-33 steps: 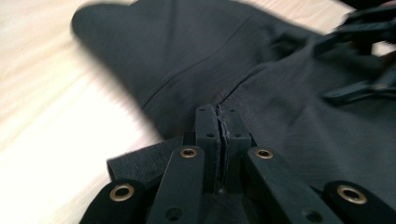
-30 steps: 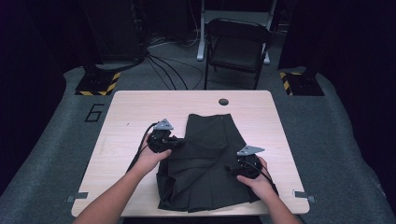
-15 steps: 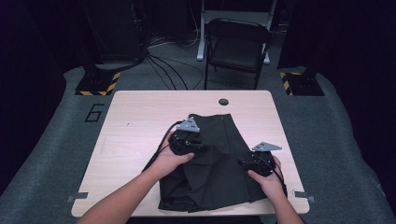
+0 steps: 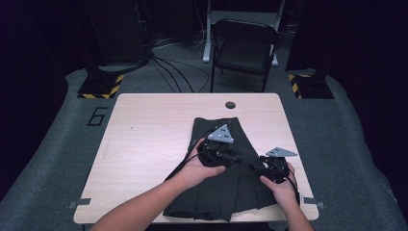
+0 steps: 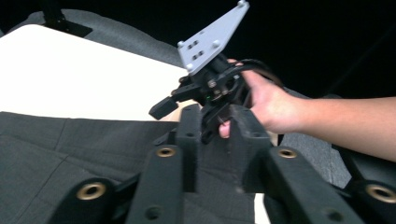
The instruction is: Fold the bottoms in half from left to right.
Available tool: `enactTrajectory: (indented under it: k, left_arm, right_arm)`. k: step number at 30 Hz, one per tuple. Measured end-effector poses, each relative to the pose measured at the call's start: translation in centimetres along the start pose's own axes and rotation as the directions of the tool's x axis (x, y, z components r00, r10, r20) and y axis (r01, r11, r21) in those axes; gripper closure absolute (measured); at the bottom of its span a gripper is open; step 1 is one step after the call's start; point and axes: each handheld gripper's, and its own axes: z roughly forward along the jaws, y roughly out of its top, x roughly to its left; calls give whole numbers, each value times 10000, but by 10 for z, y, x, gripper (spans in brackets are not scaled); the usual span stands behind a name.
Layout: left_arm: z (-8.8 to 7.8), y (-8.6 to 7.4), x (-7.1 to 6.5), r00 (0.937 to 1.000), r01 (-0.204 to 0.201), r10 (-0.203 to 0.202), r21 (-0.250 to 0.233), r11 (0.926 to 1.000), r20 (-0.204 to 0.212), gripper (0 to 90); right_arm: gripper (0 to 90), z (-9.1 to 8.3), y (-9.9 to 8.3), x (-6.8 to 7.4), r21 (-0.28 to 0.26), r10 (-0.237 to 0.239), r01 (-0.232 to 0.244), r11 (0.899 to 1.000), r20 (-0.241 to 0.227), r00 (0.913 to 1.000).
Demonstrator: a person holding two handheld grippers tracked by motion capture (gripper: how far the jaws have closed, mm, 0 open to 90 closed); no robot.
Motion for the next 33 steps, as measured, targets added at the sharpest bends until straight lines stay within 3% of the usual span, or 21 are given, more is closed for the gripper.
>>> enactTrajectory:
  k: [6, 12, 14, 15, 18, 20, 21, 22, 26, 28, 32, 33]
  left_arm:
    - [-2, -26, 31, 9941, 636, -646, -140, 9979, -876, 585]
    - [-7, -58, 59, 9782, 1414, -1409, -78, 9899, -1524, 541]
    - [-10, -68, 64, 9707, 1620, -1604, -60, 9868, -1788, 526]
    - [-14, -77, 69, 9637, 1799, -1789, -127, 9836, -1984, 516]
    - [-20, -85, 73, 9605, 1791, -1759, -50, 9838, -2155, 506]
    - [-25, -95, 75, 9551, 1840, -1812, -99, 9829, -2344, 498]
    - [-30, -104, 77, 9485, 1970, -1924, -71, 9804, -2518, 496]
    - [-30, -104, 77, 9485, 1970, -1924, -71, 9804, -2518, 494]
    - [-37, -121, 80, 9368, 2183, -2114, -65, 9759, -2789, 486]
    - [-41, -134, 81, 9308, 2326, -2233, -21, 9726, -2895, 484]
    - [-44, -145, 81, 9253, 2428, -2293, 75, 9700, -3022, 482]
    - [-45, -148, 81, 9240, 2449, -2313, 66, 9695, -3047, 481]
  right_arm:
    - [417, -4, 5, 16, -73, -160, 157, 9999, -440, 9989]
    - [434, 0, 9, 34, 45, -43, 47, 10000, -857, 9963]
    - [436, 3, 9, 42, 234, 51, -26, 9997, -1082, 9941]
    - [436, 8, 10, 49, 436, -79, 136, 9990, -1275, 9918]
    - [423, 13, 10, 55, 726, -97, 205, 9971, -1465, 9892]
    - [413, 19, 7, 60, 1101, -188, 371, 9932, -1627, 9865]
    - [413, 20, 6, 61, 1179, -201, 401, 9922, -1665, 9858]
    - [413, 20, 6, 61, 1179, -201, 401, 9922, -1665, 9858]
    - [440, 23, 2, 60, 1558, 159, 137, 9877, -1872, 9822]
    - [446, 24, 1, 61, 1865, 559, -165, 9823, -2079, 9765]
    - [449, 29, -1, 64, 1969, 426, 33, 9804, -2285, 9726]
    - [471, 32, -1, 66, 1969, 179, 275, 9800, -2251, 9742]
